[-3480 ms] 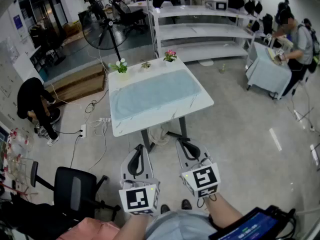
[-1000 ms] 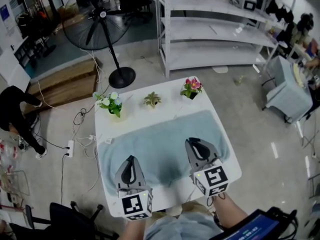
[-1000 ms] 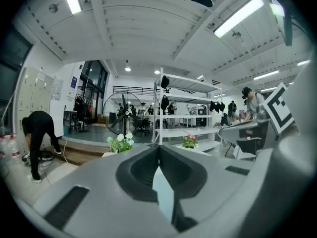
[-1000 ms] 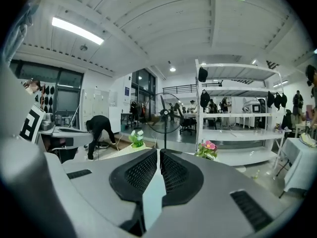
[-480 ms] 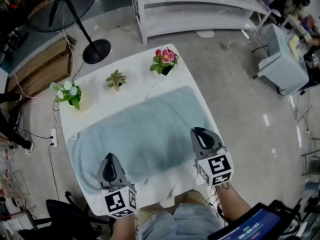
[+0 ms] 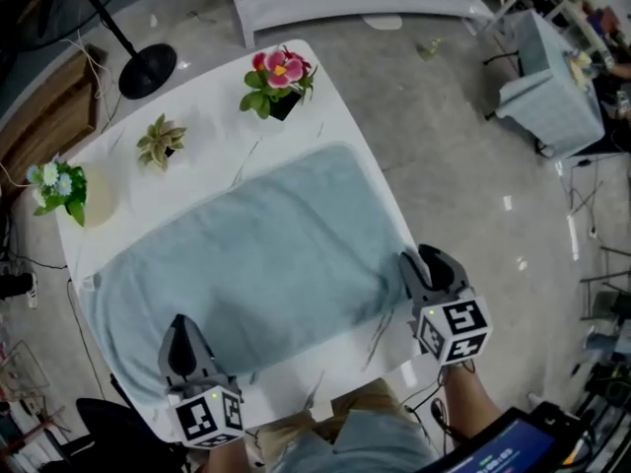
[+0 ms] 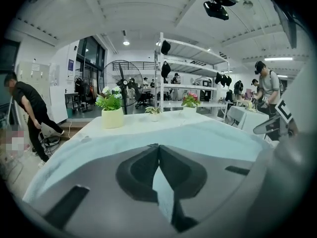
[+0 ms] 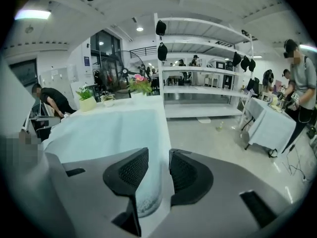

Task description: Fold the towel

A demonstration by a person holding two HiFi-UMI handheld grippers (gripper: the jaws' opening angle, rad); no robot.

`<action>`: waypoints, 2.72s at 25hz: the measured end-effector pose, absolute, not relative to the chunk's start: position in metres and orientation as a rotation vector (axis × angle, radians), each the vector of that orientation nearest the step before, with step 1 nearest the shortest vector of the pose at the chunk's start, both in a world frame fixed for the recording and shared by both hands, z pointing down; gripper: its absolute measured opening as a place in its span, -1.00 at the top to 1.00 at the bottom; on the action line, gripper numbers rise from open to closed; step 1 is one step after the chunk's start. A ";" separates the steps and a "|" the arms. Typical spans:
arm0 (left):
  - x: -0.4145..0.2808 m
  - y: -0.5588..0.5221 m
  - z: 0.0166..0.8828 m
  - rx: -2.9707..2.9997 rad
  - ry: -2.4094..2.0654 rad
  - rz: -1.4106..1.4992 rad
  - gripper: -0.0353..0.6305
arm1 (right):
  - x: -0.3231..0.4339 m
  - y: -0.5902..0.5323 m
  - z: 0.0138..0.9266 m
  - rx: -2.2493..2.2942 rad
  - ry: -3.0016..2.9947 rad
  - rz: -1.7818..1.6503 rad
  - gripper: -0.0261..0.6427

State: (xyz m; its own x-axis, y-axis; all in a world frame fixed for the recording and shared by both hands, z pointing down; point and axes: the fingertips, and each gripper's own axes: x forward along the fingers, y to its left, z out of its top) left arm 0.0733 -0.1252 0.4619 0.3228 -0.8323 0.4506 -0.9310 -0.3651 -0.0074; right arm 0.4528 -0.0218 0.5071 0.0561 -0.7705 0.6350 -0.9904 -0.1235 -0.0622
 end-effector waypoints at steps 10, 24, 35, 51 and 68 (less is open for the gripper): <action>0.083 -0.122 0.463 2.314 -1.601 0.558 0.87 | 0.436 -0.019 0.530 1.726 -1.768 0.874 0.81; 0.023 -0.100 0.413 2.288 -1.656 0.412 0.87 | 0.362 -0.064 0.417 1.830 -1.960 0.707 0.83; -0.082 -0.062 0.378 2.186 -1.788 0.281 0.87 | 0.228 -0.106 0.366 1.656 -2.103 0.466 0.83; -0.211 -0.004 0.381 2.017 -1.928 0.165 0.87 | 0.024 -0.127 0.363 1.334 -2.265 0.285 0.83; -0.309 0.039 0.402 1.814 -2.013 0.161 0.87 | -0.146 -0.107 0.421 0.995 -2.329 0.240 0.82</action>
